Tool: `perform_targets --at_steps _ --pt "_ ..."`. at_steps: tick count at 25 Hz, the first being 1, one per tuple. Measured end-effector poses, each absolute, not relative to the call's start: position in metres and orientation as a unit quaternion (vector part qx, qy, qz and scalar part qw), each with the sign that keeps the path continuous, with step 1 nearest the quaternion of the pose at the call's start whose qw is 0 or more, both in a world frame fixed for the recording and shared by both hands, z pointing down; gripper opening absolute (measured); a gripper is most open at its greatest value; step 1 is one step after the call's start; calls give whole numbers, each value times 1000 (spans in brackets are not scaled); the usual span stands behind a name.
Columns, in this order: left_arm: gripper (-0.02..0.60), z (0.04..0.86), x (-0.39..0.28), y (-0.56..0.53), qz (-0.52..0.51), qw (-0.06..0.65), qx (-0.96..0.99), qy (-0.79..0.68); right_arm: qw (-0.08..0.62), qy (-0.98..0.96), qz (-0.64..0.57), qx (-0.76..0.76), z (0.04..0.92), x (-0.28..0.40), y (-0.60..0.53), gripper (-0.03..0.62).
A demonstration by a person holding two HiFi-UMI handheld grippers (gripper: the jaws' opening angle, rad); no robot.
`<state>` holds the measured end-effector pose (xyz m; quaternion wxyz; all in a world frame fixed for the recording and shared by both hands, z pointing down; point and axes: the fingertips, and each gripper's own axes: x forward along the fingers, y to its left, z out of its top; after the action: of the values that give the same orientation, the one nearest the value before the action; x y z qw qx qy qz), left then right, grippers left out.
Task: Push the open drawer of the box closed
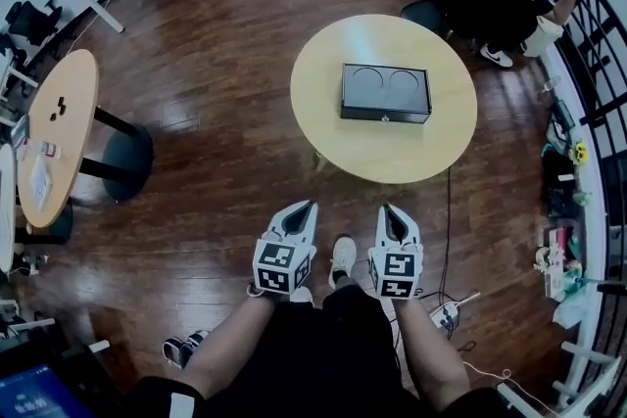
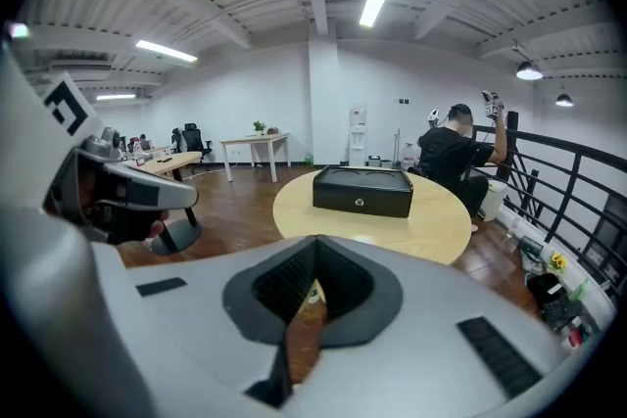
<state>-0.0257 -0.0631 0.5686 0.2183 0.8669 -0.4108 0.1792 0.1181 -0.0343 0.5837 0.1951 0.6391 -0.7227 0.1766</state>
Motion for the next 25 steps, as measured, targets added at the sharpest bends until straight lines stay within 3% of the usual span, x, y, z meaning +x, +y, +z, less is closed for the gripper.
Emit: perform_targets --at_steps 9,14,25 --pt "0 540 -87 23 157 218 874 -405 129 -697 189 680 548 36 40 5" --pt "0 517 -121 64 155 203 877 -406 140 -715 146 669 512 -14 83 5" --pt "0 486 -117 119 144 156 883 -419 143 -723 110 667 484 -10 173 5"
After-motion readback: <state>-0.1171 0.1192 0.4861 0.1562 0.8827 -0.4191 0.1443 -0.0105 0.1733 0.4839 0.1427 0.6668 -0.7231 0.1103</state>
